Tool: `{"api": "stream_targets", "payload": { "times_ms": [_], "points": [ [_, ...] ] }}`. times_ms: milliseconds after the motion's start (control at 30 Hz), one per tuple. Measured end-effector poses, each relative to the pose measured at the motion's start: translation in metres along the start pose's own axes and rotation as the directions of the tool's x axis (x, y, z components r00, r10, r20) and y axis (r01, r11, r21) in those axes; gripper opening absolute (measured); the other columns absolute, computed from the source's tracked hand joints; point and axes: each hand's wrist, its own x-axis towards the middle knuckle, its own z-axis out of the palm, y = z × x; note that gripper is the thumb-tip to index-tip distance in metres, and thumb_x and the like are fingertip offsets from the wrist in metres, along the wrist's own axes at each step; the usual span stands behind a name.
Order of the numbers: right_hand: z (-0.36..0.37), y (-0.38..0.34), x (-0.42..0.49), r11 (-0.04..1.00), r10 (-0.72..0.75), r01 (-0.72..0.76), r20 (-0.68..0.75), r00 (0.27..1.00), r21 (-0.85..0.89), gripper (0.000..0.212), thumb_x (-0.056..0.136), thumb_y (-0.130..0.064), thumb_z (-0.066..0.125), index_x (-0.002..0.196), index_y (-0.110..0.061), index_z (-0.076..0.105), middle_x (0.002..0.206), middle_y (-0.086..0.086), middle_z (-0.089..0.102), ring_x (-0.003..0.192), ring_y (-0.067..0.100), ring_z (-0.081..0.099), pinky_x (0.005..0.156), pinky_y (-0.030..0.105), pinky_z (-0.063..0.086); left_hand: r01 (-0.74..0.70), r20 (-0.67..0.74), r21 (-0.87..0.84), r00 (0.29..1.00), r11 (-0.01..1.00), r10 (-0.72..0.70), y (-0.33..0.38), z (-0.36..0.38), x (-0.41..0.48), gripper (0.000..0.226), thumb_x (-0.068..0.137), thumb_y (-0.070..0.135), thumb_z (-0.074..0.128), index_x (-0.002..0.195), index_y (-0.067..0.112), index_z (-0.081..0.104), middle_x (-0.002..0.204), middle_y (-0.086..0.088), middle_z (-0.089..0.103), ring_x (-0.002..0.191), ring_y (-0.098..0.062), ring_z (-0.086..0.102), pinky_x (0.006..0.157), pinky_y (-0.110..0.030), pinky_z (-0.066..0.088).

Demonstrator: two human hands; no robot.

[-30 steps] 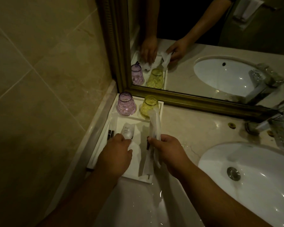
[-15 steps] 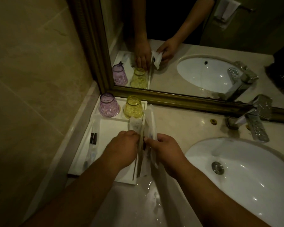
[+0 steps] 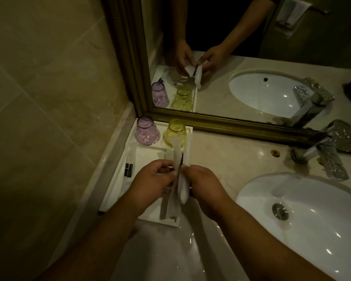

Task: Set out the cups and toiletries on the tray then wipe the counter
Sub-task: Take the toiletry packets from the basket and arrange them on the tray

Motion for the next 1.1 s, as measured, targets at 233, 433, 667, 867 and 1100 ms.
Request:
{"api": "stream_targets", "payload": {
  "times_ms": [233, 433, 667, 867, 1100],
  "points": [
    [0.007, 0.002, -0.003, 1.000, 0.007, -0.007, -0.012, 1.000, 0.013, 0.020, 0.099, -0.024, 0.064, 0.096, -0.014, 0.081, 0.064, 0.002, 0.073, 0.052, 0.013, 0.069, 0.056, 0.029, 0.060, 0.044, -0.281, 0.061, 0.959, 0.997, -0.025, -0.009, -0.022, -0.001, 0.033, 0.091, 0.023, 0.074, 0.122, 0.025, 0.065, 0.110, 0.002, 0.076, 0.077, -0.004, 0.071, 0.059, -0.019, 0.053],
    [0.015, 0.006, -0.007, 1.000, 0.027, -0.027, -0.013, 1.000, -0.003, 0.023, 0.096, -0.026, 0.068, 0.092, -0.007, 0.080, 0.060, 0.002, 0.071, 0.049, 0.012, 0.067, 0.057, 0.034, 0.060, -0.041, -0.127, 0.908, 0.921, 0.417, 0.369, -0.032, -0.035, -0.011, 0.049, 0.088, 0.039, 0.072, 0.134, 0.024, 0.062, 0.132, -0.006, 0.060, 0.118, -0.025, 0.057, 0.103, -0.037, 0.048],
    [0.024, 0.011, -0.010, 1.000, 0.027, -0.027, 0.001, 1.000, -0.008, 0.021, 0.096, -0.027, 0.069, 0.093, -0.009, 0.080, 0.072, 0.011, 0.071, 0.050, 0.011, 0.067, 0.058, 0.035, 0.058, -0.132, 0.074, 0.978, 0.942, 0.161, 0.326, -0.048, -0.040, -0.009, 0.040, 0.100, 0.032, 0.054, 0.139, 0.025, 0.058, 0.138, 0.003, 0.056, 0.118, -0.020, 0.056, 0.099, -0.033, 0.050],
    [0.026, 0.014, -0.010, 1.000, 0.015, -0.015, 0.010, 1.000, -0.027, 0.025, 0.096, -0.030, 0.070, 0.091, -0.008, 0.080, 0.067, 0.004, 0.072, 0.056, 0.015, 0.069, 0.067, 0.046, 0.062, -0.024, 0.034, 0.999, 0.965, -0.040, 0.261, -0.030, -0.059, -0.009, 0.045, 0.084, 0.018, 0.065, 0.128, 0.025, 0.061, 0.127, 0.002, 0.063, 0.114, -0.022, 0.059, 0.094, -0.040, 0.054],
    [0.030, 0.015, -0.009, 0.999, -0.004, 0.005, 0.019, 1.000, -0.046, 0.025, 0.096, -0.032, 0.069, 0.091, -0.010, 0.081, 0.071, 0.005, 0.074, 0.064, 0.020, 0.069, 0.066, 0.039, 0.056, -0.063, 0.028, 0.995, 0.919, 0.077, 0.393, -0.027, -0.066, -0.004, 0.033, 0.089, 0.023, 0.062, 0.122, 0.021, 0.067, 0.121, -0.002, 0.063, 0.108, -0.025, 0.059, 0.092, -0.038, 0.051]
  ]
}}
